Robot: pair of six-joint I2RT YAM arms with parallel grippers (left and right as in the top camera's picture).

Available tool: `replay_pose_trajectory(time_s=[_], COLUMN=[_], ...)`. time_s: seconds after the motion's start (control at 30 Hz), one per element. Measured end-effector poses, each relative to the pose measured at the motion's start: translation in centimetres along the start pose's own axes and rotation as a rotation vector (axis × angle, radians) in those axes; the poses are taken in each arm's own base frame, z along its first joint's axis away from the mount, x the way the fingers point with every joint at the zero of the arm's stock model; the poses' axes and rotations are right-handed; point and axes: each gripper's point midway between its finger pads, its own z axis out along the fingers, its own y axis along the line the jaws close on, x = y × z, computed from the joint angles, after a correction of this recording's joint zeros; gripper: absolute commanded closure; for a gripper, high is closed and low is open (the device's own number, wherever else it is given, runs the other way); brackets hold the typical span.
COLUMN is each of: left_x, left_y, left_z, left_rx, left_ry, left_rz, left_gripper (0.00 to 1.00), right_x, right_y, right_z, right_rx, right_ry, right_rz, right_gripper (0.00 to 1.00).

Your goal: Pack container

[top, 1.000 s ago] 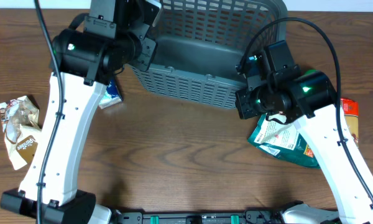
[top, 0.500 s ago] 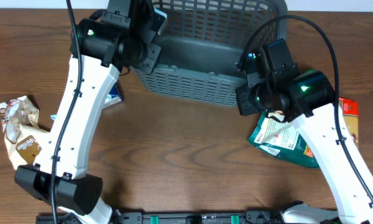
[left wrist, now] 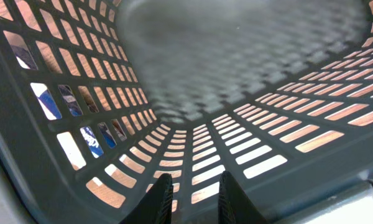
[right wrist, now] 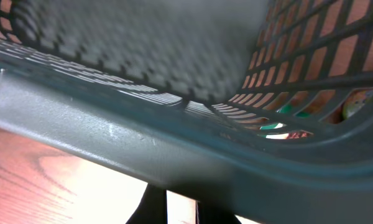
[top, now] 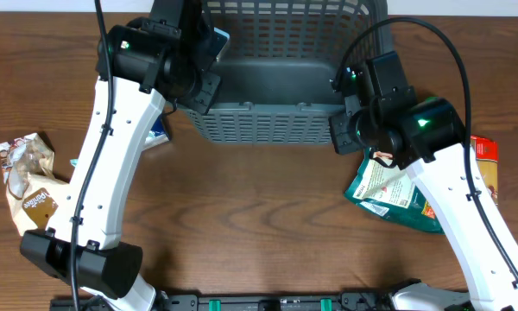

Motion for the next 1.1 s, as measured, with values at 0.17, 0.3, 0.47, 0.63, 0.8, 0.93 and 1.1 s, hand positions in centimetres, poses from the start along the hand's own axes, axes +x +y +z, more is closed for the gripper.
replay_pose_trajectory(time_s=[0.17,0.3,0.47,0.63,0.8,0.93,1.1], left_x=[0.1,0.0,-0.7,-1.8,-2.2,-1.8,0.9], left_y=[0.0,0.0,0.2,0.6,1.3,1.8,2.2], left_z=[0.0,0.0,0.0,-0.1,-1.3,-4.6,-10.3], left_rx=[0.001,0.0,-0.008,-0.033,-0.081,-0.139,-0.181], left_ry=[0.003,0.0,-0.028,-0.071,-0.11,-0.172,-0.243], left_rz=[0.0,0.0,0.01,0.02,0.021,0.016,-0.047], left_gripper=[0.81,0.78,0.57,0.23,0.06,0.01,0.01], right_x=[-0.1,-0.1,0.4,2.6,5.2,6.8,8.7], right_y=[-0.3,-0.4,0.2,1.1,1.3,1.7,2.1], right_z=[0.0,0.0,0.0,-0.2,-0.6,-1.1,-1.9], right_rx=[0.018,0.022,-0.014,-0.066,-0.078,-0.098,-0.123], right_ry=[-0.003,-0.003,0.018,0.109,0.22,0.291,0.368], right_rz=[0.0,0.0,0.001,0.034,0.071,0.092,0.103], right_gripper=[0.99,0.99,0.94,0.74,0.08,0.01,0.01])
